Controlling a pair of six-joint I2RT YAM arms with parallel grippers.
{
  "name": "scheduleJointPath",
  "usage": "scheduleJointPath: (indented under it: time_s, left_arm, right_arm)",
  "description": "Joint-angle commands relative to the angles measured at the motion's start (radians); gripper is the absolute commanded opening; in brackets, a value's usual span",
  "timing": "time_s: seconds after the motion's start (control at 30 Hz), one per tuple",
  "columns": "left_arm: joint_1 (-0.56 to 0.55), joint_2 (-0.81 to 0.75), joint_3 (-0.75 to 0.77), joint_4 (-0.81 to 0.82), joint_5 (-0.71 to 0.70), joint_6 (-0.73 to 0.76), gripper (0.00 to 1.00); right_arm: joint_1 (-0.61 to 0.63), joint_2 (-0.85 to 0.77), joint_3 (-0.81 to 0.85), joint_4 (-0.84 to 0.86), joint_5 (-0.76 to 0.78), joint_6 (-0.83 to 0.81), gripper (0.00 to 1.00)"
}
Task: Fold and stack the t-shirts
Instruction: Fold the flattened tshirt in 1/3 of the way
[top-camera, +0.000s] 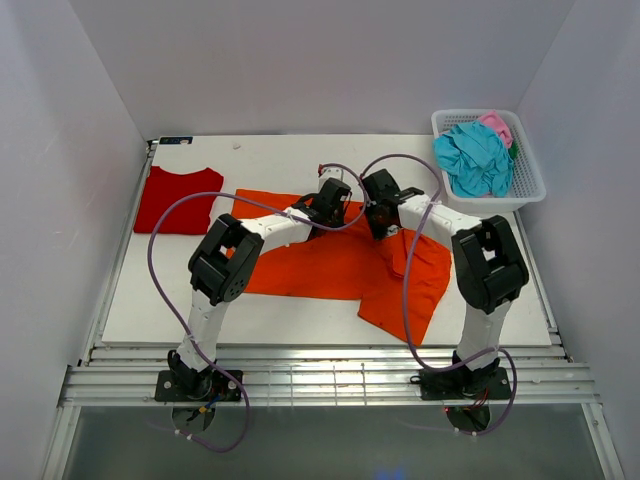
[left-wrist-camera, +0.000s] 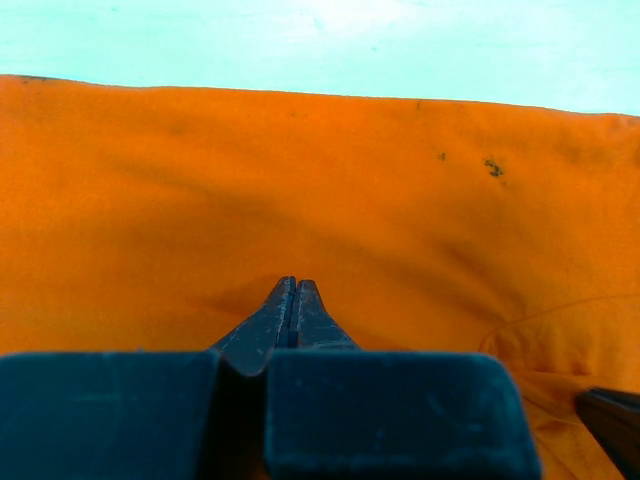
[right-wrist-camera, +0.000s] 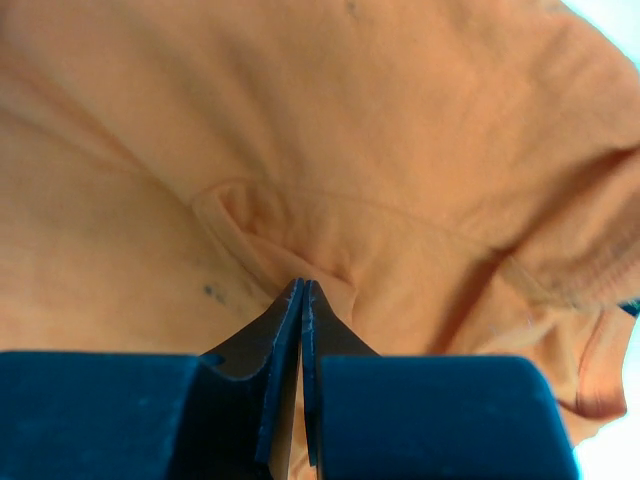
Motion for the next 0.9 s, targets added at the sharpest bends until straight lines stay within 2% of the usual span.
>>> scheduleJointPath:
  time_s: [0.0,0.2,0.4,0.57,0.87]
  left_arm:
    - [-0.001,-0.037,0.008,-0.022,-0.019,-0.01,0.0]
    - [-0.001,-0.031,0.006,-0.023,-0.015,-0.022,0.0]
    - [-0.001,-0.043,-0.001,-0.026,-0.019,-0.02,0.0]
    - [-0.001,-0.052,-0.006,-0.028,-0.025,-0.016,0.0]
    - [-0.001,-0.06,-0.011,-0.029,-0.031,-0.011,0.0]
  right_arm:
    - [-0.001,-0.087,-0.018,-0.02,-0.027,0.023,0.08]
    - [-0.002,-0.119,-0.043,-0.021,-0.113,0.024,0.08]
    - [-0.002,-0.144,-0.092,0.033,-0.07,0.035,0.08]
    - [-0.002,-0.122,-0.074,0.028,-0.035,0.032,0.24]
    - [-0.002,-0.104,-0.049,0.04,-0.003,0.027,0.34]
